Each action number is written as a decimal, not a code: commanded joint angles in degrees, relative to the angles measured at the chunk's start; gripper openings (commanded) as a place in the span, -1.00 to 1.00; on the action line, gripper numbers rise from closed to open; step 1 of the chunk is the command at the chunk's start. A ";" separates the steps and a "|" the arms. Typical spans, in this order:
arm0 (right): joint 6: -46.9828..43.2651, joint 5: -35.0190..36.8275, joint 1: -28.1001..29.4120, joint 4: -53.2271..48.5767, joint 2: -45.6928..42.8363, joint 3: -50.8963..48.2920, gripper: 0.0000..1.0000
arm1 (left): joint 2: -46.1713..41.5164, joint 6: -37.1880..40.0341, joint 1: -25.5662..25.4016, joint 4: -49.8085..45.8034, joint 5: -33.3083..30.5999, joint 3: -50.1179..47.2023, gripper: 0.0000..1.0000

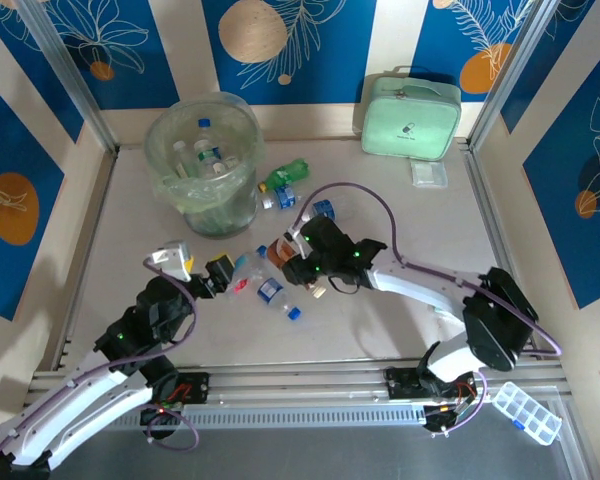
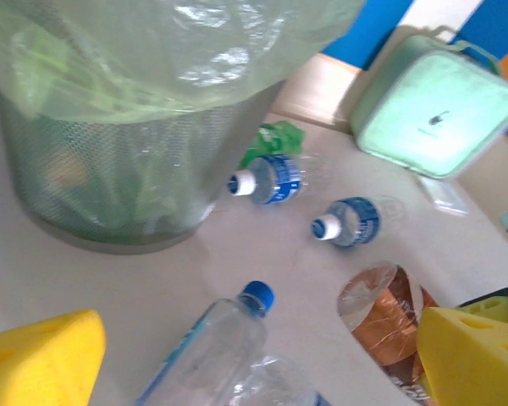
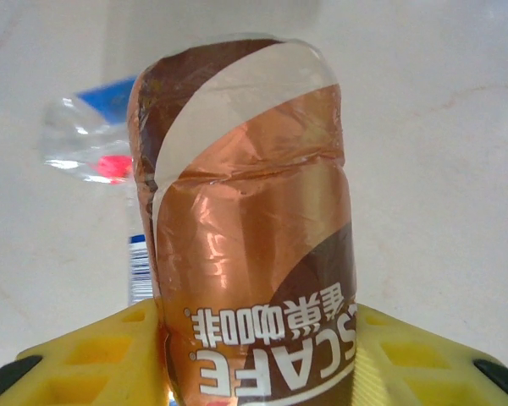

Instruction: Put the plastic bottles in the bin

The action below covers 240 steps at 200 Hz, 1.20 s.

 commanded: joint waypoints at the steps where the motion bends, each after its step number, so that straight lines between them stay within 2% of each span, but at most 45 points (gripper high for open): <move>1: -0.46 -2.28 1.41 6.62 -5.01 -3.55 -0.14 | -1.02 4.05 -0.48 8.78 9.68 -1.93 0.97; 37: -2.30 -4.06 2.33 14.59 -10.52 -9.35 -0.14 | 1.81 5.57 -0.43 22.07 23.28 -5.51 0.99; 58: -1.70 -5.59 2.42 18.20 -12.78 -11.81 -0.14 | 6.28 4.79 -0.39 26.25 26.43 -5.60 0.99; 77: 0.17 -6.94 2.42 22.04 -14.87 -14.49 -0.14 | 10.81 2.80 -0.43 35.63 31.86 -7.26 0.99; 112: 2.37 -8.81 2.99 28.69 -17.15 -18.41 -0.13 | 19.53 -1.96 -0.42 49.21 38.18 -8.74 0.99; 158: 1.35 -10.25 4.43 33.76 -18.36 -20.92 -0.13 | 26.55 -6.36 -0.43 60.41 38.87 -10.27 0.95; 198: 0.31 -9.19 5.87 34.67 -18.80 -21.28 -0.13 | 30.00 -8.15 -0.43 68.36 42.58 -10.91 0.67; 240: 0.15 -6.86 6.26 34.89 -18.73 -21.57 -0.14 | 29.53 -7.67 -0.42 69.40 43.85 -11.23 0.17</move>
